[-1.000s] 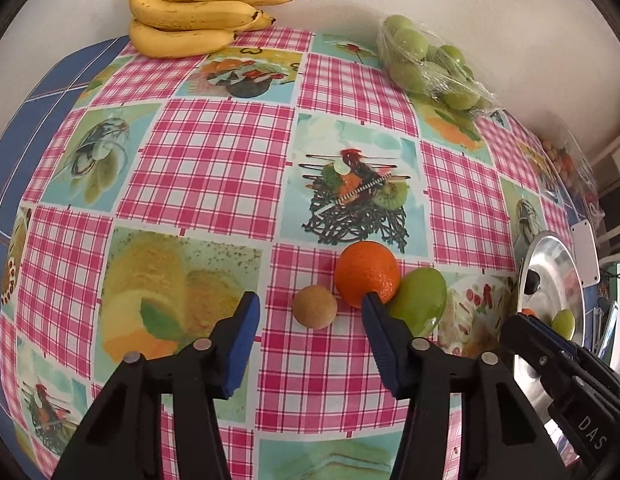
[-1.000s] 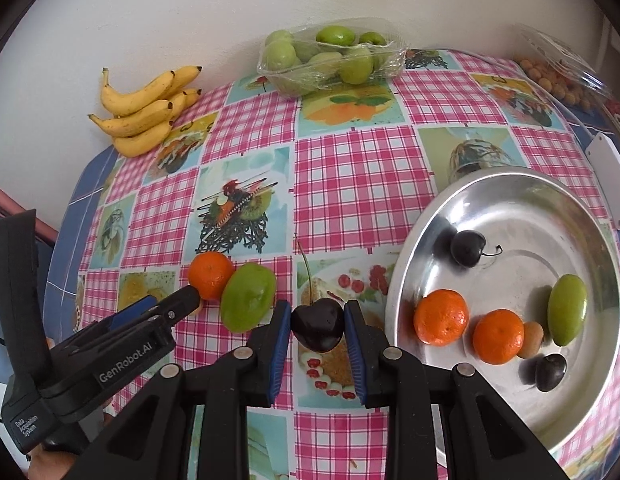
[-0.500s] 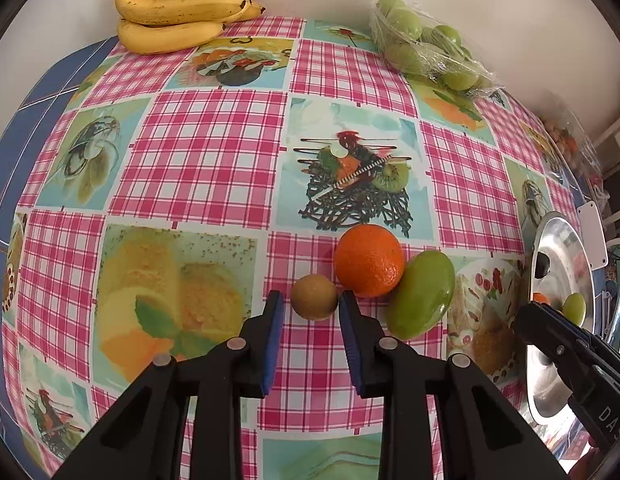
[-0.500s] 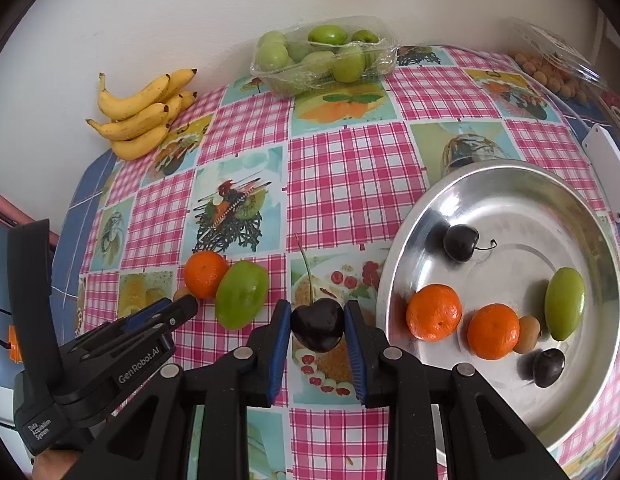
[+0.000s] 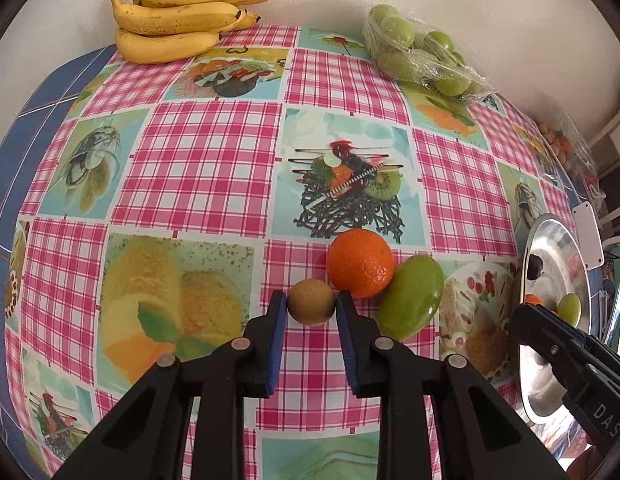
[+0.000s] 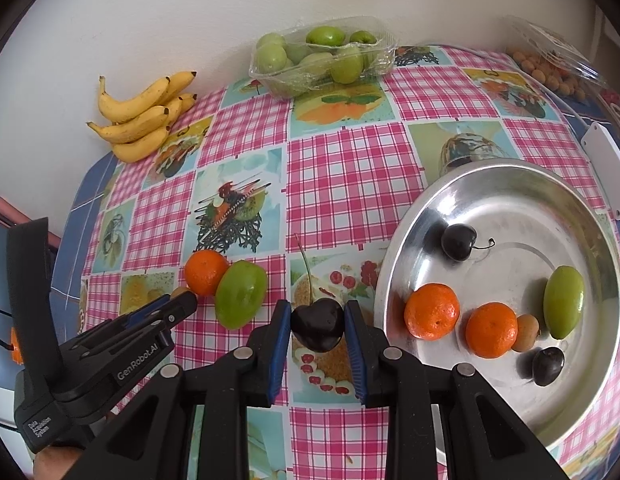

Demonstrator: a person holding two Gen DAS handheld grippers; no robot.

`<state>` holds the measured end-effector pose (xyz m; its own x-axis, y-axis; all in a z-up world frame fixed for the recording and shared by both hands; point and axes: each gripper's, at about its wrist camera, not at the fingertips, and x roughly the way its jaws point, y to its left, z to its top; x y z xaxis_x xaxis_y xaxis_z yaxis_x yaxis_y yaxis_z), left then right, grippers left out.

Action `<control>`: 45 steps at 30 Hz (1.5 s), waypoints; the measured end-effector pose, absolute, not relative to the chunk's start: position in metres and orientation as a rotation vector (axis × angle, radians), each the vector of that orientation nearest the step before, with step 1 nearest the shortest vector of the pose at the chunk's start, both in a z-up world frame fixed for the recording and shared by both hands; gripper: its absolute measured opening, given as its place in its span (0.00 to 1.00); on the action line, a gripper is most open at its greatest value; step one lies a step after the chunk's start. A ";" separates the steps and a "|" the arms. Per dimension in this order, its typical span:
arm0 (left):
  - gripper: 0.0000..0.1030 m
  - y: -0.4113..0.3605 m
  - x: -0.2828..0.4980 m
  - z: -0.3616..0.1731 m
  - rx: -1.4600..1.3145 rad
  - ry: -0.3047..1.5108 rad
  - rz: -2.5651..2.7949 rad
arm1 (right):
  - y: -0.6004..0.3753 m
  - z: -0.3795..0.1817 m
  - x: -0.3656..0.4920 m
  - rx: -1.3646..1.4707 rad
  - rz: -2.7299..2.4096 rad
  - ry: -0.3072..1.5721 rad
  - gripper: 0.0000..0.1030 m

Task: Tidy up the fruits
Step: 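Carry the kiwi and plum over the steel plate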

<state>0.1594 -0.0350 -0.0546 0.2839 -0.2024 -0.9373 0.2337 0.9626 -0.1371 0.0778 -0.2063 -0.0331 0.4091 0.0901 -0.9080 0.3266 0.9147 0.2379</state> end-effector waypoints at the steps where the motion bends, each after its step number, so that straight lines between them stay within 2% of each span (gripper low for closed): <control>1: 0.25 -0.033 0.158 -0.052 0.027 1.245 -0.291 | -0.207 -0.033 0.078 0.413 -0.154 1.148 0.28; 21: 0.25 -0.035 0.145 -0.011 -0.026 1.152 -0.292 | -0.228 -0.026 0.068 0.451 -0.196 1.125 0.28; 45: 0.26 -0.155 0.083 -0.008 0.123 1.182 -0.609 | -0.311 -0.036 0.030 0.581 -0.397 1.097 0.28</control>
